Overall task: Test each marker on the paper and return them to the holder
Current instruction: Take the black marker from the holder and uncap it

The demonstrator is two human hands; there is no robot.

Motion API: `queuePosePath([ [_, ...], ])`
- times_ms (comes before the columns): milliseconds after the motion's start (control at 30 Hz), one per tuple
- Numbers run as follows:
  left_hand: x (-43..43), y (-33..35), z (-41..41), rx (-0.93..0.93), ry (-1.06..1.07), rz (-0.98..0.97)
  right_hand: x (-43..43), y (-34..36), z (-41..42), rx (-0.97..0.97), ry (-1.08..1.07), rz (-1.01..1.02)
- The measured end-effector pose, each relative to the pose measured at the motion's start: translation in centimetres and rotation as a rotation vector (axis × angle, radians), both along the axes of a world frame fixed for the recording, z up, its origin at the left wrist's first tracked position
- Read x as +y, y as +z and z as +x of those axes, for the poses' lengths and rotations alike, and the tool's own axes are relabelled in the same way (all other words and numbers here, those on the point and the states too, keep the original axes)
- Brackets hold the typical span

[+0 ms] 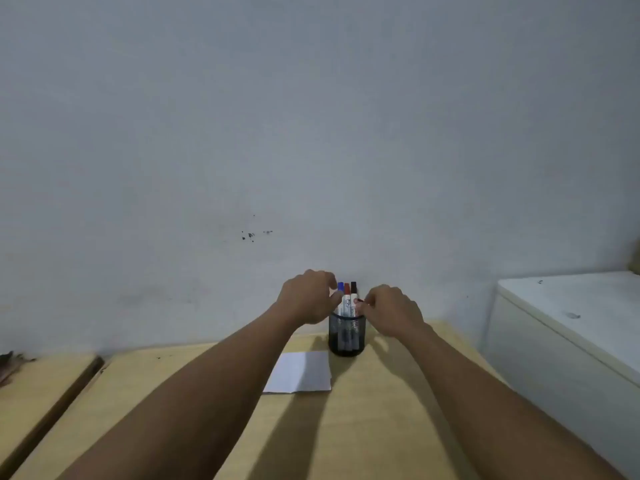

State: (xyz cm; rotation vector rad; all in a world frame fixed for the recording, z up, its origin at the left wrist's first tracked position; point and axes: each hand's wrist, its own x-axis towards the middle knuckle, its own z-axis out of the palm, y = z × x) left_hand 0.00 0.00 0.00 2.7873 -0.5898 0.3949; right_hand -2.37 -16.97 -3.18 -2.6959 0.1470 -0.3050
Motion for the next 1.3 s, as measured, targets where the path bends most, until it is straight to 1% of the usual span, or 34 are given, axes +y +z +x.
queuePosePath([
  [133, -3.0, -1.3, 4.1, 0.039, -0.014, 0.025, -0.7, -2.2, 3.7, 0.045, -0.045, 0.078],
  [267, -4.6, -2.5, 7.1, 0.047, -0.002, 0.025, -0.8, -3.1, 6.5, 0.068, -0.026, 0.175],
  [400, -5.2, -3.3, 8.4, 0.031, 0.006, -0.079, -0.8, -3.7, 7.8, 0.07, -0.005, 0.293],
  [567, -4.9, -3.1, 8.3, 0.091, 0.011, -0.22, -0.4, -3.2, 7.2, 0.011, -0.025, 0.457],
  [633, -4.6, -2.2, 7.6, 0.065, 0.013, -0.259, 0.0, -2.0, 6.4, -0.009, -0.052, 0.473],
  [733, -3.9, 0.2, 6.2, -0.034, 0.007, -0.321, 0.7, 0.8, 4.6, -0.082, -0.034, 0.487],
  [800, -3.3, 2.4, 4.9, -0.063, -0.015, -0.425, 1.3, 3.1, 3.3, -0.139, -0.013, 0.486],
  [900, -1.9, 5.8, 2.8, -0.055, -0.057, -0.608, 2.5, 6.3, 1.4, -0.223, 0.052, 0.507],
  [1000, 0.2, 8.7, 0.3, -0.061, -0.085, -0.735, 4.3, 8.8, -0.5, -0.299, 0.144, 0.593],
  [1133, 3.8, 11.1, -3.3, -0.065, -0.077, -0.856, 7.3, 10.8, -2.9, -0.29, 0.269, 0.626],
  [1300, 9.0, 11.6, -6.1, -0.075, 0.009, -0.903, 12.1, 11.1, -4.1, -0.284, 0.367, 0.651],
])
